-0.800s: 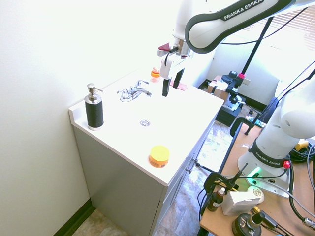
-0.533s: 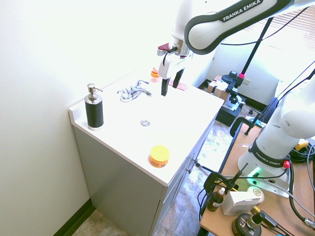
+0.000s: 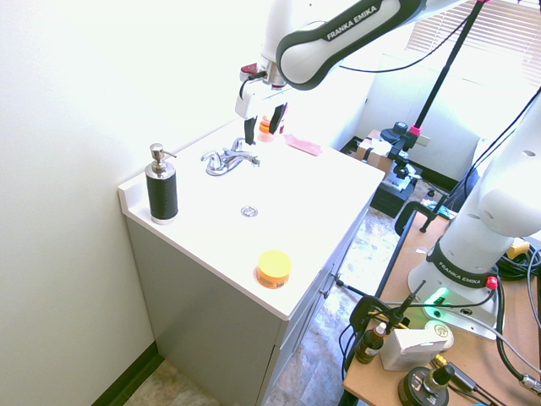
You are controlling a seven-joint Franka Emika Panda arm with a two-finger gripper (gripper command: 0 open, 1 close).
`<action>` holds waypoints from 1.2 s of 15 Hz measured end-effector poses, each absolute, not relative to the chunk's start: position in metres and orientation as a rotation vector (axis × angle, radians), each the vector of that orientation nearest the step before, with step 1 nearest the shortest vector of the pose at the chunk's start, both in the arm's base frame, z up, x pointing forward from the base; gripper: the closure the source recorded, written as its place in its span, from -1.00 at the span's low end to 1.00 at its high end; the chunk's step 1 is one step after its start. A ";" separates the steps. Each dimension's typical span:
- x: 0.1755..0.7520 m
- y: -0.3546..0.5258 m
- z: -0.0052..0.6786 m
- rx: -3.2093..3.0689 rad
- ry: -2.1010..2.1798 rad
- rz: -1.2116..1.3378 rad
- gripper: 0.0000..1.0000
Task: Turn off the cold water
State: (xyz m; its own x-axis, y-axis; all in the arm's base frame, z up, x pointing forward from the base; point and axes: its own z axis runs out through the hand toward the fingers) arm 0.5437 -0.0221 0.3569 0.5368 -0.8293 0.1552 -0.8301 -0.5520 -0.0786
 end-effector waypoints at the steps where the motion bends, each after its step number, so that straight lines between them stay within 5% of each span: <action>1: 0.551 -0.025 0.352 2.736 -1.491 0.274 -1.00; 18: 0.583 -0.087 0.305 2.595 -1.486 0.306 -1.00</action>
State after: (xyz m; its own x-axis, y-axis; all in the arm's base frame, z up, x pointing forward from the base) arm 0.5832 -0.0866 0.3050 0.4927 -0.8360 0.2416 -0.8635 -0.5041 0.0164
